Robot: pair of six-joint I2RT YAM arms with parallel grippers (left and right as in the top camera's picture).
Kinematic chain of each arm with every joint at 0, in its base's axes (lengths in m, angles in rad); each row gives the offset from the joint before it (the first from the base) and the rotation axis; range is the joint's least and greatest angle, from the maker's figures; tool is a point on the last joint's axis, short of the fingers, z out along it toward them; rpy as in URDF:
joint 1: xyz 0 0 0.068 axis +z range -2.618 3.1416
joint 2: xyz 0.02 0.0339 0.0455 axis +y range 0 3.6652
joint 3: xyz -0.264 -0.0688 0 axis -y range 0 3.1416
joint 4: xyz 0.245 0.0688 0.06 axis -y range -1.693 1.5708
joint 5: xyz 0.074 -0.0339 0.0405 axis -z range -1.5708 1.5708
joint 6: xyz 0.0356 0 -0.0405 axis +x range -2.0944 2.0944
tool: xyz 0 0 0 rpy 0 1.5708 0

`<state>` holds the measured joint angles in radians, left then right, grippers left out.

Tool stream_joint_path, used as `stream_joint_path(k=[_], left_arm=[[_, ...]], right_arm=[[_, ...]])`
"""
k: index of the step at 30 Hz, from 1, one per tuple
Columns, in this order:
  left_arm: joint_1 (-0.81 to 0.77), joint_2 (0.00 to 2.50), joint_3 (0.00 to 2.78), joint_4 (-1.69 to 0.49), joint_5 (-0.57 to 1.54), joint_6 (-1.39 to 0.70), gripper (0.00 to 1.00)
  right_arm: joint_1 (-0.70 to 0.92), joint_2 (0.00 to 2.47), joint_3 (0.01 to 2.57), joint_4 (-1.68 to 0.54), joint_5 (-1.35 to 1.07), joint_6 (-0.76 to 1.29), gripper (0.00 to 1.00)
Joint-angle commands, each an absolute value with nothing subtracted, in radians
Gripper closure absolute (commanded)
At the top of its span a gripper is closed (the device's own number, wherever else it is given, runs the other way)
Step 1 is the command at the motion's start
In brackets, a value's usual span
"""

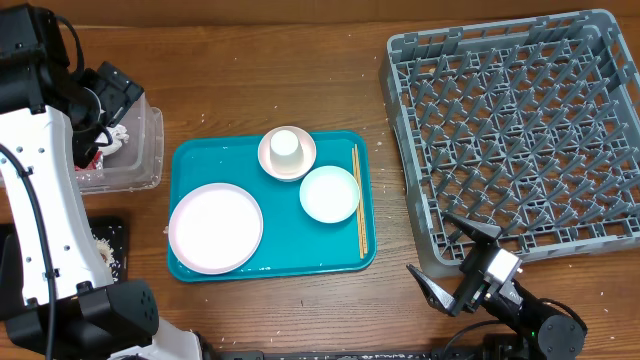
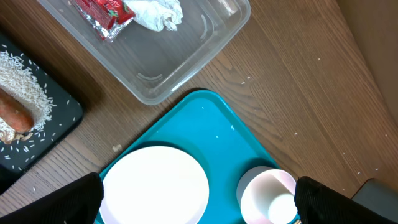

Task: Sort waste into correct bins and load items into the dishwasher
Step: 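Reach the right gripper from the rack toward the white bowl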

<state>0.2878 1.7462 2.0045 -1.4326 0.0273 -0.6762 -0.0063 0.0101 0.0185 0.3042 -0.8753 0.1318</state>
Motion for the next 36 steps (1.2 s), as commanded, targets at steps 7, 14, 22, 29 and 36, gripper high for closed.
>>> stream_joint_path(k=[7,14,22,29,36], left_arm=[[0.287,1.75,2.011,-1.433,0.035,-0.657,0.0],[0.287,1.75,2.011,-1.433,0.035,-0.657,0.0],[0.287,1.75,2.011,-1.433,0.035,-0.657,0.0],[0.287,1.75,2.011,-1.433,0.035,-0.657,0.0],[0.287,1.75,2.011,-1.433,0.035,-0.658,0.0]], right_arm=[[-0.009,0.003,0.022,0.333,-0.709,0.389,0.0],[-0.009,0.019,0.149,0.208,-0.696,0.402,0.0],[-0.009,0.271,0.406,0.076,-0.709,0.402,0.0],[0.001,0.708,0.714,-0.006,-0.871,0.396,0.0],[0.109,1.032,0.982,-0.314,-0.9,0.214,0.0]])
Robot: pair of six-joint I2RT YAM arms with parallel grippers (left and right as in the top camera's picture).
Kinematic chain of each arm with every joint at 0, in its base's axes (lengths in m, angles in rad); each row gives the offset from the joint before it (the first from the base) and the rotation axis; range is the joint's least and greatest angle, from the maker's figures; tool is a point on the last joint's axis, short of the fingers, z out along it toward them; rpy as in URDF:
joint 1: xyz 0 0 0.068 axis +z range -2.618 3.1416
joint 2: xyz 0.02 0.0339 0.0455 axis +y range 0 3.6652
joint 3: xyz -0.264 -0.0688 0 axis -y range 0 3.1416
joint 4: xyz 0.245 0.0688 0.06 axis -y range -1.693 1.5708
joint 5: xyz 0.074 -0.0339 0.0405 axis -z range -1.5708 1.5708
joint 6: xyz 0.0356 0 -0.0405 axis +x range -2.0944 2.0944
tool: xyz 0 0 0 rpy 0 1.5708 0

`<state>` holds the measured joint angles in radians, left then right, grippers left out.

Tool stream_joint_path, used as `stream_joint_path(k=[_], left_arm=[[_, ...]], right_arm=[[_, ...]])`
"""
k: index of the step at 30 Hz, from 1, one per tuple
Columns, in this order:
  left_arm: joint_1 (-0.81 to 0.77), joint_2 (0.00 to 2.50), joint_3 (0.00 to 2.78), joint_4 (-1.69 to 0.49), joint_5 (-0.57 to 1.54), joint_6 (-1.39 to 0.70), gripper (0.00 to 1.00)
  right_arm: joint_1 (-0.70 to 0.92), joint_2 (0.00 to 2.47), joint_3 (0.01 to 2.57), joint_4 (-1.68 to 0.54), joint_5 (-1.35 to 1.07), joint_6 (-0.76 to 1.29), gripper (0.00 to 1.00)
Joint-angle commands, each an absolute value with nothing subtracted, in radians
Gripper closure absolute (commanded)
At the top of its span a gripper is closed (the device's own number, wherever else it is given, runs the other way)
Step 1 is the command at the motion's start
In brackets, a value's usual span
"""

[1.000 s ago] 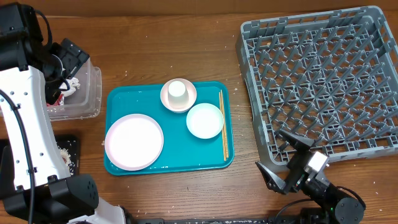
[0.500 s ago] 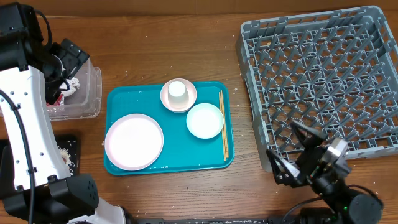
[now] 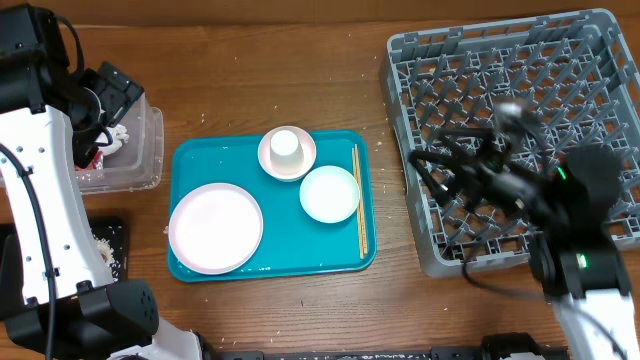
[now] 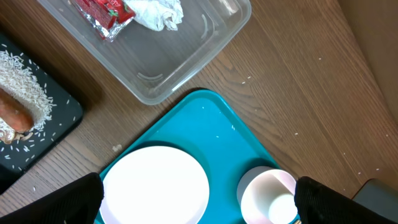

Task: Sort waste into correct bins and load items into the dishwasher
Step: 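Reach the right gripper from the rack toward the white bowl, then grasp the white bowl rim with the right gripper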

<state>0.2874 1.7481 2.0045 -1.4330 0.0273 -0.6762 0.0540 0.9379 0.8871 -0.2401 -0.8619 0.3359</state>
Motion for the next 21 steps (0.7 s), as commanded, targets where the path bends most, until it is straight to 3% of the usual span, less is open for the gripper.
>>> stream_joint_path(k=[1,4,8,14,21], left_arm=[[0.287,1.75,2.011,-1.433,0.035,-0.658,0.0],[0.287,1.75,2.011,-1.433,0.034,-0.658,0.0],[0.287,1.75,2.011,-1.433,0.035,-0.657,0.0],[0.287,1.75,2.011,-1.433,0.035,-0.657,0.0],[0.287,1.75,2.011,-1.433,0.035,-0.657,0.0]], right_arm=[[0.149,1.1,1.002,-0.337,-0.926,0.216,0.0],[0.187,1.175,1.002,-0.304,-1.021,0.249,0.0],[0.255,1.272,1.002,-0.189,-0.974,0.352,0.0],[0.437,1.356,1.008,-0.215,-0.532,0.417,0.0],[0.604,1.477,1.212,-0.475,-0.179,0.412,0.0]])
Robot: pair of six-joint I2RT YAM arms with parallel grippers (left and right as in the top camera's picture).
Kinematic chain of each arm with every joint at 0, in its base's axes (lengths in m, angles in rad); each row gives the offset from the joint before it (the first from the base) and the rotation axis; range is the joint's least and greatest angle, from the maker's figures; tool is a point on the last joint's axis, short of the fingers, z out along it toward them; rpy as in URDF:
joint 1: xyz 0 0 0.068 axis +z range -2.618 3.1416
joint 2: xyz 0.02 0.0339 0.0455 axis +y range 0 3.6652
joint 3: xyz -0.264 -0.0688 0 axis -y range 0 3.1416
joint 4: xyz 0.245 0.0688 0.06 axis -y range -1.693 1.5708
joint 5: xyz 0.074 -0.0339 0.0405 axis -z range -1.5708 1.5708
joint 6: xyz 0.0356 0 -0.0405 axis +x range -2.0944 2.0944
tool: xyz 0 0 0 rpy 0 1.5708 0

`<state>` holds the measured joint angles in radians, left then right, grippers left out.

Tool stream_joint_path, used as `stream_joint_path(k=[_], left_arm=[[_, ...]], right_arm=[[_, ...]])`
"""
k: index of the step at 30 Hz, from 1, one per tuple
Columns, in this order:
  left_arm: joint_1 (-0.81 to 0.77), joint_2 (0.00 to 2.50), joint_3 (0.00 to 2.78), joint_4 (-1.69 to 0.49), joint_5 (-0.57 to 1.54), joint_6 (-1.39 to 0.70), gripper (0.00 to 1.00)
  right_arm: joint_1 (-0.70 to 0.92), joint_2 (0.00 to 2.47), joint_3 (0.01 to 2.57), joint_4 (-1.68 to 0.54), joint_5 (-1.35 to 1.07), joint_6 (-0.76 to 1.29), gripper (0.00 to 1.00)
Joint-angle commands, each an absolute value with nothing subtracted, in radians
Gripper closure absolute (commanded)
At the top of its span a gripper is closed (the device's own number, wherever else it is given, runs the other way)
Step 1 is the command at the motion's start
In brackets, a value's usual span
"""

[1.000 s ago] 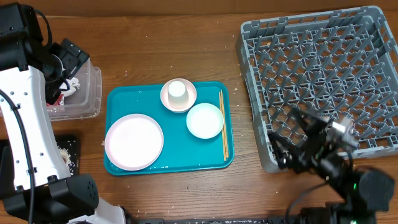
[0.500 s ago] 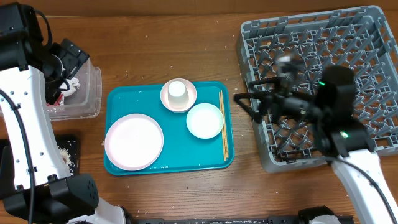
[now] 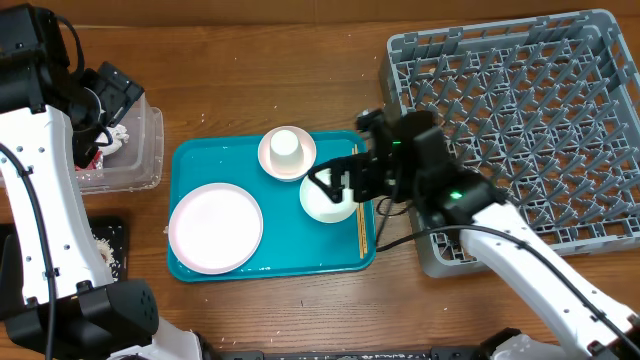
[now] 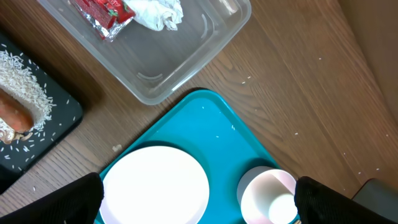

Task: Sort waste into correct bins and load items into the dishwasher
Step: 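Grasp the white bowl rim with the right gripper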

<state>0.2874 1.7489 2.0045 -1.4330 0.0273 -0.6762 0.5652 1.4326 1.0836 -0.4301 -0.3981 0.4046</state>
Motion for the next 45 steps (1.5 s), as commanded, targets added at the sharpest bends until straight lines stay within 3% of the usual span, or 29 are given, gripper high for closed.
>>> stream_joint_path(k=[1,11,21,28,45], left_arm=[[0.287,1.75,2.011,-1.433,0.035,-0.657,0.0],[0.287,1.75,2.011,-1.433,0.035,-0.658,0.0],[0.287,1.75,2.011,-1.433,0.035,-0.657,0.0],[0.287,1.75,2.011,-1.433,0.035,-0.657,0.0],[0.287,1.75,2.011,-1.433,0.035,-0.657,0.0]], right_arm=[[0.62,1.504,1.253,-0.516,-0.161,0.412,0.0],[0.707,1.734,1.471,-0.698,-0.071,0.438,0.0],[0.746,1.872,1.471,-0.759,-0.086,0.457,0.18],[0.813,1.876,1.456,-0.83,0.023,0.457,0.2],[0.825,2.001,1.413,-0.772,0.037,0.438,0.37]])
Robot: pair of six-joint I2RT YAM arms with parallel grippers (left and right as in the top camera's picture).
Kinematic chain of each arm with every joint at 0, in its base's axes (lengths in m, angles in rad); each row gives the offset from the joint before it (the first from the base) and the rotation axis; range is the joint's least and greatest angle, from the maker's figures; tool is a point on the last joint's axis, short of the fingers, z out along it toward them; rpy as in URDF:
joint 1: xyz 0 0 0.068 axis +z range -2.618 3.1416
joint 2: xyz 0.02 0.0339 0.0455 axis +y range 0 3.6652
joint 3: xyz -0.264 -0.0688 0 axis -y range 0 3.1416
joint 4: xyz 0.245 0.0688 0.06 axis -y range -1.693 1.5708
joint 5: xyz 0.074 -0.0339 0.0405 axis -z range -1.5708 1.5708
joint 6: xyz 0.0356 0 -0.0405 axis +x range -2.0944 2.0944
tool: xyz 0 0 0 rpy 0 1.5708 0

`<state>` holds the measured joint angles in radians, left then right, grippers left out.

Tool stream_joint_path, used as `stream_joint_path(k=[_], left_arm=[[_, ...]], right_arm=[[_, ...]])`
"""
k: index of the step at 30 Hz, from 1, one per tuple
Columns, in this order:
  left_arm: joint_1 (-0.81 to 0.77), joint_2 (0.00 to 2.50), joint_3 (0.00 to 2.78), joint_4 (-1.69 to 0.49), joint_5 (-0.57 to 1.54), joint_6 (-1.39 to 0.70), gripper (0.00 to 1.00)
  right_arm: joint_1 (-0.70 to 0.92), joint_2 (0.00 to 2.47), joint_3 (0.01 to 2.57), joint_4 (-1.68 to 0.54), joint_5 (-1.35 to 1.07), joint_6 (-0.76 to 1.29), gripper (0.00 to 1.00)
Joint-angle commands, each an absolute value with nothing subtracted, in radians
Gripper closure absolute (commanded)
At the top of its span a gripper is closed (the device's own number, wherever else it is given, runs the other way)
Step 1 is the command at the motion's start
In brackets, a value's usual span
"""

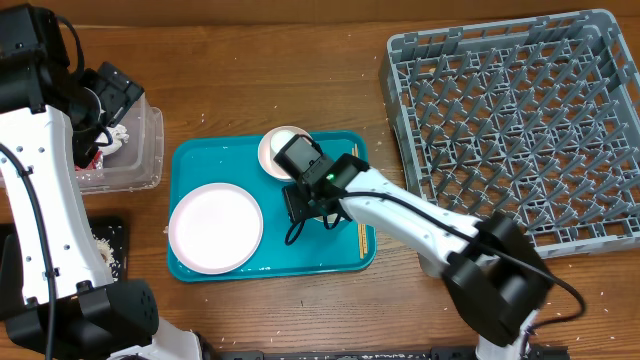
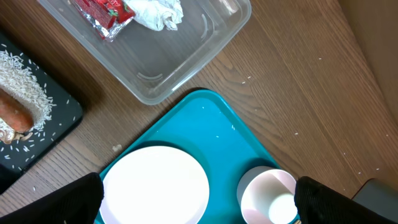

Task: Sort waste into correct bins and load items into the dishwasher
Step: 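Grasp the white bowl rim with the right gripper, then lift the bowl and carry it to the back of the rack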

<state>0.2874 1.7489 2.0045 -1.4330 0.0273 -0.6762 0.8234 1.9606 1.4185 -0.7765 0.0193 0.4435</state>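
Observation:
A teal tray (image 1: 200, 160) holds a large white plate (image 1: 215, 227) and a white cup standing in a small dish (image 1: 275, 143). My right gripper (image 1: 303, 206) is down over the tray's middle. Its wrist covers the spot right of the plate and part of the dish, and its jaws are hidden beneath it. Chopsticks (image 1: 363, 240) show beside the arm at the tray's right edge. My left gripper (image 1: 112, 92) hangs open over the clear bin (image 1: 140, 150). In the left wrist view the left gripper (image 2: 199, 205) holds nothing, with the plate (image 2: 155, 183) and cup (image 2: 267, 198) below.
The grey dish rack (image 1: 520, 120) fills the right of the table. The clear bin (image 2: 161, 56) holds a red wrapper (image 2: 99, 12) and crumpled tissue (image 2: 155, 12). A black tray (image 2: 31, 118) with rice and a food scrap lies at the front left.
My right arm has shifted left from the small bowl at the tray's right side to the tray's middle, and the bowl is now hidden under it. The left arm has not moved.
My right gripper was open near the table's front edge, below the rack. Then it was blurred over the rack's left part. Then it was open at the small bowl on the tray, and now sits over the tray's middle. The left arm stayed over the bin throughout.

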Motion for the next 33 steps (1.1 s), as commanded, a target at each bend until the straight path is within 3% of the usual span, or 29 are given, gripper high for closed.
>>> stream_joint_path(k=[1,4,13,21,28,33], left_arm=[[0.287,1.75,2.011,-1.433,0.035,-0.657,0.0],[0.287,1.75,2.011,-1.433,0.035,-0.657,0.0],[0.287,1.75,2.011,-1.433,0.035,-0.657,0.0],[0.287,1.75,2.011,-1.433,0.035,-0.658,0.0],[0.287,1.75,2.011,-1.433,0.035,-0.657,0.0],[0.287,1.75,2.011,-1.433,0.035,-0.658,0.0]], right_arm=[[0.825,2.004,1.413,-0.771,0.038,0.438,0.38],[0.826,2.005,1.413,-0.771,0.06,0.439,0.41],[0.825,2.005,1.448,-0.8,0.056,0.444,0.74],[0.825,1.989,1.543,-0.88,-0.019,0.446,0.96],[0.802,1.877,1.638,-0.971,-0.064,0.447,0.96],[0.695,1.721,1.653,-1.026,-0.062,0.446,0.96]])
